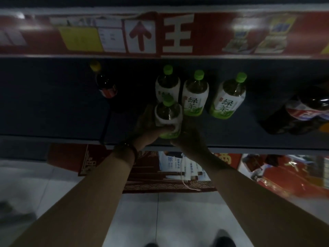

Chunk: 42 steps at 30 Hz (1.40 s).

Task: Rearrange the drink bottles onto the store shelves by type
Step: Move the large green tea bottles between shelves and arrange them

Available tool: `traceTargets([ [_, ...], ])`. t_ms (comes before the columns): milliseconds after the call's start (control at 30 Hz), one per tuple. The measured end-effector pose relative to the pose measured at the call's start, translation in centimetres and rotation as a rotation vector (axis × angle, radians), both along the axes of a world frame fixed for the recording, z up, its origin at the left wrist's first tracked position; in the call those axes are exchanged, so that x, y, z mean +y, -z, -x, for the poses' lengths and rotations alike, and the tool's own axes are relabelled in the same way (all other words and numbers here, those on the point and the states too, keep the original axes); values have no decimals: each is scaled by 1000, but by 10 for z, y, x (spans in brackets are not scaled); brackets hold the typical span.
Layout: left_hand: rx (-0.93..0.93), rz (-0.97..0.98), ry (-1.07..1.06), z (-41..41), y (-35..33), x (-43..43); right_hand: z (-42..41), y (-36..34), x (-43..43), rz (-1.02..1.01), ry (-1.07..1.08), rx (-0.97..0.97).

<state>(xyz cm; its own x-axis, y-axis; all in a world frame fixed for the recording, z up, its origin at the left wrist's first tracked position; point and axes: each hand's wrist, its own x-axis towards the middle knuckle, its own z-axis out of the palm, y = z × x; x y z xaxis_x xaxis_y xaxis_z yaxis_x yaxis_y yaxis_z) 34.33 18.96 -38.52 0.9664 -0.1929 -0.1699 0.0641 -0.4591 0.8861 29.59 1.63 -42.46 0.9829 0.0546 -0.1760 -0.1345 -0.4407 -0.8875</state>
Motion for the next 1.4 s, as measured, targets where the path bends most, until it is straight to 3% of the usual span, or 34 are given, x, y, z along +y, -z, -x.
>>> traceTargets([
  [133,18,-20,16,26,3,16,25,1,-9,-94,7,69],
  [333,289,77,11,87,-58,31,76,-51,-16,-194,-83,280],
  [567,316,354,-69,165,-204,19,165,-209,-30,-312,-52,308],
  [767,259,425,-14,203,-340,-47,210,-343,-69,-215,145,172],
  [933,141,451,-106,226,-427,-130,224,-439,-134,-186,276,56],
  [1033,109,449,-62,229,-477,-182,231,-493,-175,-53,331,-79],
  [1133,15,459,-16,229,-520,-237,237,-540,-212,181,308,-234],
  [1400,9,620,223,206,-569,-325,241,-627,-348,213,169,-454],
])
